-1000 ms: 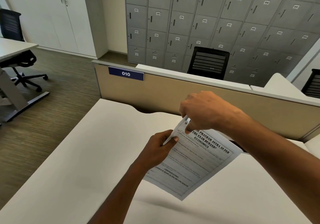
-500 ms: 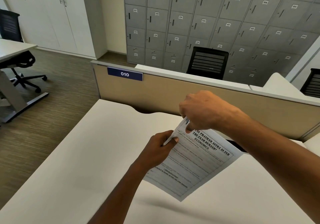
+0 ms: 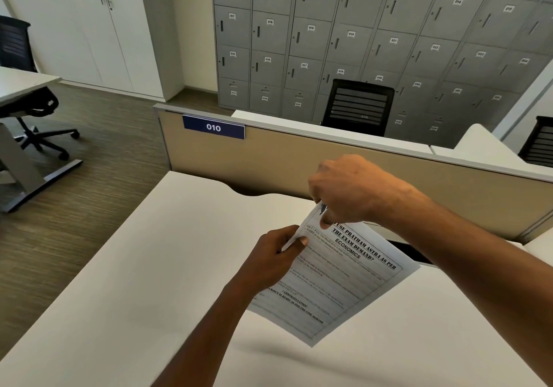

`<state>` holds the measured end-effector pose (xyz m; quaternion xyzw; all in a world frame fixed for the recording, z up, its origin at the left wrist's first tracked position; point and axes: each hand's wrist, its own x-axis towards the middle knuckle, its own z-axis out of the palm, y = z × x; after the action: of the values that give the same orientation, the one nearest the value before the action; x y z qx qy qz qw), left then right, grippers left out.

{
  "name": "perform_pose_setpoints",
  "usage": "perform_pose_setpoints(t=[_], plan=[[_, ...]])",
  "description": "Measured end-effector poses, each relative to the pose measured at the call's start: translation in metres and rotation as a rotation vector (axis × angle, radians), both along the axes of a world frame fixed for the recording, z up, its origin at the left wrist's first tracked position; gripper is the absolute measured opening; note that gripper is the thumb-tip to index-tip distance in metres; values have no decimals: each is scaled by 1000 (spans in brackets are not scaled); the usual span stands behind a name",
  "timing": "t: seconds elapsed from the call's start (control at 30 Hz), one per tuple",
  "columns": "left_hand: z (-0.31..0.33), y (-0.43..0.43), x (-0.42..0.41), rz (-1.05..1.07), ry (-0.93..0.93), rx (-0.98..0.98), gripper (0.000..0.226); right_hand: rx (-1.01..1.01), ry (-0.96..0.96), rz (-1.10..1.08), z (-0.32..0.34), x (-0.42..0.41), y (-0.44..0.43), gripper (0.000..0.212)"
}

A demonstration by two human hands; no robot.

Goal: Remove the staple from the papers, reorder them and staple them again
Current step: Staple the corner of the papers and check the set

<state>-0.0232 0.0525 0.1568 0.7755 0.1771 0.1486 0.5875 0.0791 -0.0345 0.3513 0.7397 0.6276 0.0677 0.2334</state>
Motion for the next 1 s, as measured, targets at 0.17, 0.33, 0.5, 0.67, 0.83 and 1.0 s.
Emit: perform_pose_setpoints(t=[0.17,0.33,0.5,0.67,0.83,1.0], plan=[[-1,1,1,5,-4,4,29,6,-6,41,-1,2,0,43],[1,0,4,8,1,-10,25,23,-47,32,-9,9,2,43],[3,2,4,9,-4,-29,24,147,169,-56,-8,26,-2,44],[0,7,-1,3,-21,-72,24,453,723,-258,-7,63,-29,51],[-1,10,-8,10,-52,-198,25,887,1310,-573,-50,91,-73,44],[-3,13,-13,43,-88,-288,26,1161,1864,-981,-142,113,-107,40]])
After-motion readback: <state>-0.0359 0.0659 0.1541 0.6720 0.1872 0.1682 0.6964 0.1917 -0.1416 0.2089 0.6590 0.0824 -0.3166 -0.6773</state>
